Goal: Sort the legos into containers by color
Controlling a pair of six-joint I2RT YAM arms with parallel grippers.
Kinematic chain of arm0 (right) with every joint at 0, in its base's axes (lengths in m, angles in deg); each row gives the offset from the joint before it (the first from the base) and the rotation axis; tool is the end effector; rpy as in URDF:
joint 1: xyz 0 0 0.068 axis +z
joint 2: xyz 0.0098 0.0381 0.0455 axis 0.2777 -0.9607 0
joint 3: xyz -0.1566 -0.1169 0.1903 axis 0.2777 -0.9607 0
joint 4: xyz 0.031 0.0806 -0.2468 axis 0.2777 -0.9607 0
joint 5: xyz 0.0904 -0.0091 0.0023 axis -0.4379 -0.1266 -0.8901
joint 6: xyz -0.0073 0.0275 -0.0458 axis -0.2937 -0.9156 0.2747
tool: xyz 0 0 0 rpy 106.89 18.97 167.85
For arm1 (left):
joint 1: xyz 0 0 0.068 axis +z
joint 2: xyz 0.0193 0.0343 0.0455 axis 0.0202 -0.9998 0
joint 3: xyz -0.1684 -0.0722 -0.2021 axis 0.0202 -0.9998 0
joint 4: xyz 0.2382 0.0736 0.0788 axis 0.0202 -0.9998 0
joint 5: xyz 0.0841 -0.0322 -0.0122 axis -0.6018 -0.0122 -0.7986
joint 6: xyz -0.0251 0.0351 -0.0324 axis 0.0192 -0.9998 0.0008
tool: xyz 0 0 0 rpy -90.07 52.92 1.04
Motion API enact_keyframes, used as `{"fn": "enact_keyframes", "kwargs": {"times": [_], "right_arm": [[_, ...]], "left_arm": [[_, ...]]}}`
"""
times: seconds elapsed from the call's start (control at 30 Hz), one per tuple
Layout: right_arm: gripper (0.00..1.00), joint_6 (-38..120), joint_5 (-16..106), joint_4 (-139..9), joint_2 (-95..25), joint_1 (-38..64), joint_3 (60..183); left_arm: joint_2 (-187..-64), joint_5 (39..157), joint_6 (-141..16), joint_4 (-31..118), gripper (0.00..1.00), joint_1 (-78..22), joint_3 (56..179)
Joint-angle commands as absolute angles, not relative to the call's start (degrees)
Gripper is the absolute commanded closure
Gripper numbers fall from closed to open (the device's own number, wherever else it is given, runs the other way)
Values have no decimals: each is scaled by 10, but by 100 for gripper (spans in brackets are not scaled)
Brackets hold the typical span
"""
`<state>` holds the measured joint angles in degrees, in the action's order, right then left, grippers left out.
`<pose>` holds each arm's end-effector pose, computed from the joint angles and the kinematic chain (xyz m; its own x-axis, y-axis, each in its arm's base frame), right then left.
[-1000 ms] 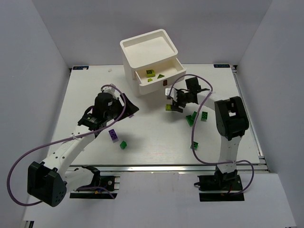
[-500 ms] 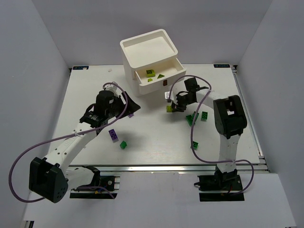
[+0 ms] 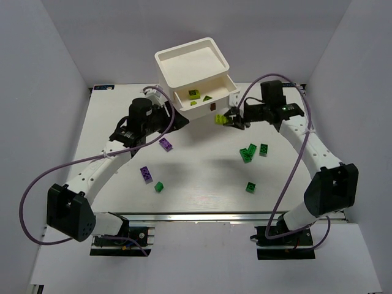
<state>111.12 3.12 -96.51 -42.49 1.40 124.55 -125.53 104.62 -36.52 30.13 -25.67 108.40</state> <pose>0.3139 0.1277 0.3306 0.3732 -0.4856 -0.7905 -0.8987 0.0223 -0.4380 0.2742 -0.1349 0.3297 -0.6666 -0.3442 -0.6612 0.2596 0.7243 -0.6388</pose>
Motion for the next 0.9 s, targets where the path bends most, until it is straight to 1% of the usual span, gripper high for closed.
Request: {"fn": "enact_keyframes", "kwargs": {"times": [0.0, 0.07, 0.13, 0.2, 0.4, 0.5, 0.53, 0.57, 0.63, 0.67, 0.7, 0.73, 0.83, 0.87], "right_arm": [[97, 944, 34, -805, -423, 7, 1295], [97, 897, 53, -782, -447, 9, 1343], [97, 872, 73, -757, -494, 10, 1381], [97, 847, 85, -750, -549, 14, 1443], [94, 864, 110, -764, -664, 17, 1570], [88, 882, 105, -778, -683, 18, 1586], [85, 883, 103, -779, -684, 19, 1585], [73, 883, 102, -778, -682, 17, 1582], [53, 881, 100, -774, -678, 18, 1573], [38, 875, 101, -761, -674, 17, 1570], [33, 867, 101, -752, -672, 17, 1567], [32, 843, 100, -741, -669, 15, 1563], [34, 790, 99, -704, -658, 14, 1572], [36, 777, 99, -697, -655, 13, 1575]], "left_arm": [[-1273, 1064, -386, 305, 37, -259, 1111], [-1281, 1066, -387, 310, 37, -259, 1118], [-1295, 1074, -389, 312, 37, -259, 1130], [-1307, 1077, -396, 304, 38, -259, 1151], [-1350, 1081, -409, 282, 43, -265, 1196], [-1349, 1071, -409, 280, 43, -265, 1200], [-1348, 1069, -409, 277, 43, -270, 1199], [-1343, 1064, -410, 275, 43, -270, 1197], [-1336, 1059, -410, 269, 43, -270, 1191], [-1328, 1053, -409, 267, 43, -270, 1181], [-1322, 1050, -409, 264, 42, -270, 1176], [-1318, 1046, -408, 259, 42, -270, 1171], [-1292, 1032, -400, 249, 42, -270, 1147], [-1283, 1028, -395, 246, 44, -270, 1140]]}}
